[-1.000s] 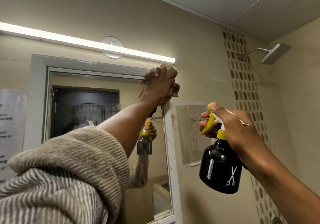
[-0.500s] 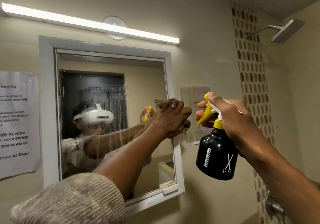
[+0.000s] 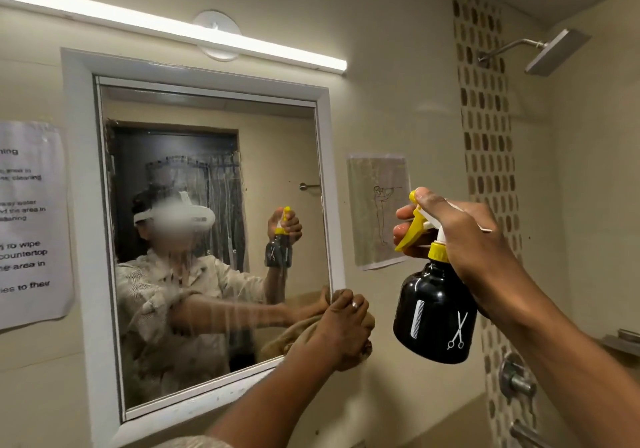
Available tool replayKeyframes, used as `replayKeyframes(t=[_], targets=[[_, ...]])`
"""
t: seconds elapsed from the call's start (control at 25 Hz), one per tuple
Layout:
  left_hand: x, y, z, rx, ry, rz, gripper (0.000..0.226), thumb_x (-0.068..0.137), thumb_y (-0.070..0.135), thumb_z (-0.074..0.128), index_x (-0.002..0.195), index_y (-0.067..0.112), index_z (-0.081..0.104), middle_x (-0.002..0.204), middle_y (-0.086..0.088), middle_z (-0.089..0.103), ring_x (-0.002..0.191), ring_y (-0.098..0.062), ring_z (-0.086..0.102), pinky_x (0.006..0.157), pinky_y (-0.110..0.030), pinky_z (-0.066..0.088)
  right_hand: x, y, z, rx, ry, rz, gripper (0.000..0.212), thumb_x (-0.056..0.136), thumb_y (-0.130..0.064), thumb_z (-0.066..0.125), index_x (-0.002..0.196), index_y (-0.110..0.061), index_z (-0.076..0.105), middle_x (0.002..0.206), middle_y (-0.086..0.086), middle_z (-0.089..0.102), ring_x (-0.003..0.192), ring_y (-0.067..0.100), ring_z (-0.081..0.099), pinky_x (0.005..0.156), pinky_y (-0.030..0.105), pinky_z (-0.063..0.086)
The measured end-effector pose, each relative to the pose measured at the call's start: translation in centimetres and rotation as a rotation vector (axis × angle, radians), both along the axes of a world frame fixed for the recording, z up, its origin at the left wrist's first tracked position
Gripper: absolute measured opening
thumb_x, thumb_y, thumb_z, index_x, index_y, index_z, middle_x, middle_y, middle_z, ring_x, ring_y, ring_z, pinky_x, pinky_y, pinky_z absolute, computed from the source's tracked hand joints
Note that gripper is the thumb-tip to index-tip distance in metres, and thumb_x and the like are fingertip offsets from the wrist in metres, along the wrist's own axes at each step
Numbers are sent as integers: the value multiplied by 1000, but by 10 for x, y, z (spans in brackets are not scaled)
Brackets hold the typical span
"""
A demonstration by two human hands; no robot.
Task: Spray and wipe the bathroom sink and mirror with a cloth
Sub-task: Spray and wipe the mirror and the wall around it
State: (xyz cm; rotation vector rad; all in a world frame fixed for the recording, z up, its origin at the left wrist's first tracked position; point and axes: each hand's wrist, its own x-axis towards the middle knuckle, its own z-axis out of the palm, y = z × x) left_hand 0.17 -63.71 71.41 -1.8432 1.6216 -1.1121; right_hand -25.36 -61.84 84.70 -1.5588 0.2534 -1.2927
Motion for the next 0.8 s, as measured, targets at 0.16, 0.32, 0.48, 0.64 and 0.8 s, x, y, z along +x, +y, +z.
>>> replayKeyframes(t=[0.16,0.32,0.48,0.64,0.8], targets=[[-28,-6,-14,138,199,137,51,98,47,43,137,17,57,138,-17,50,131,-35,38,113,-50,21,-10,-1,-7,3,-10,25,41,101,-40,59,94,-5,79,85,17,80,75,21,78,62,23,59],[-52,8,-60,342,1255,154,38,107,33,41,142,27,54,149,6,49,143,-20,34,119,-41,19,-18,0,-14,-7,12,27,40,101,-39,60,93,-5,80,83,17,80,79,24,79,70,29,62],[-93,55,-96,-253,2334,-7,39,104,3,46,77,7,73,75,16,74,93,-5,64,77,-6,43,-6,-2,-37,-38,82,27,41,101,-41,60,88,-9,81,81,15,81,82,29,80,79,39,63],[-91,117,-137,-903,2793,-307,16,83,5,64,83,-3,77,87,-18,78,80,-21,77,68,-23,58,24,5,-94,-58,202,-80,39,103,-36,59,79,-12,80,72,7,79,73,22,79,77,39,65],[-82,177,-130,-1504,2909,-686,21,76,21,74,74,1,81,82,-13,78,70,-29,77,79,-41,58,47,12,-153,-73,343,-206,44,104,-37,56,71,-14,74,62,7,75,55,16,70,66,44,60]])
